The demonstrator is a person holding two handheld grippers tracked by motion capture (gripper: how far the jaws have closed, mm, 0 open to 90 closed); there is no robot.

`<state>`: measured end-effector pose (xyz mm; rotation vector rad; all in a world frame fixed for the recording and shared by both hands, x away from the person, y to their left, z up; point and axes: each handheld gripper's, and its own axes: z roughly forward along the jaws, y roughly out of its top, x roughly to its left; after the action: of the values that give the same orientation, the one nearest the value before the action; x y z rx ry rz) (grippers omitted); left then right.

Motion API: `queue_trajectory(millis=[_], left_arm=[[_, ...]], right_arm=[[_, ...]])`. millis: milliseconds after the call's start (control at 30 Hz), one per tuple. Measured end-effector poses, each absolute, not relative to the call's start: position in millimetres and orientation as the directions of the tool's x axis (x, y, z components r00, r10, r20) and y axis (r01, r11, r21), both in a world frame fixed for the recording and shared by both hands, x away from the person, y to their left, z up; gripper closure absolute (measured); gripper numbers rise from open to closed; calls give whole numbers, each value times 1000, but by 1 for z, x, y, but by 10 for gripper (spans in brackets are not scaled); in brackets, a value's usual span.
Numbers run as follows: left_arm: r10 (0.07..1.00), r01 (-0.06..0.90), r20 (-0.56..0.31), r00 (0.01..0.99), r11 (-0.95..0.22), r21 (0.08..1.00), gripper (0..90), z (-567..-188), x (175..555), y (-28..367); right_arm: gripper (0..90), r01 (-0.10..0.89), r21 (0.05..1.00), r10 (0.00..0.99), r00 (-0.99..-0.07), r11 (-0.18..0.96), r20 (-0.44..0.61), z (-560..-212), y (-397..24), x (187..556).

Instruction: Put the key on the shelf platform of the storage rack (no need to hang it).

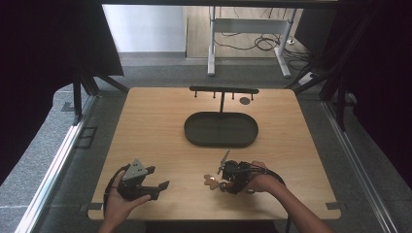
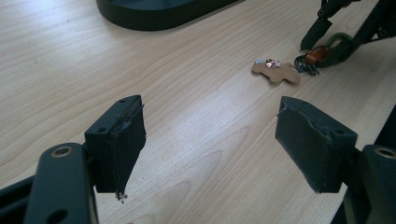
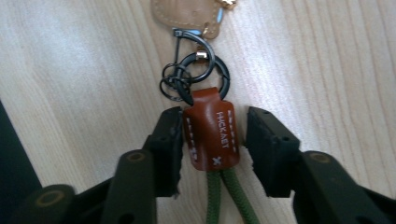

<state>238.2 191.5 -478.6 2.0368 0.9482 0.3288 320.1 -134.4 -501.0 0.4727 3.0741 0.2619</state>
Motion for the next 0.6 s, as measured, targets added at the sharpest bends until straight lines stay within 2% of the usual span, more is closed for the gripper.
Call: queue_trajectory(millis=[200,600], left_arm=[[723,504,-104,683,-364,783,244,-479,238,189],[728,504,-104,678,-358,786,244,-479,238,192]], right_arm=[[643,298,163,301,-954,941,6,-501,-130,322],[668,347,154,345,-938,925,42,-500,-131,327]])
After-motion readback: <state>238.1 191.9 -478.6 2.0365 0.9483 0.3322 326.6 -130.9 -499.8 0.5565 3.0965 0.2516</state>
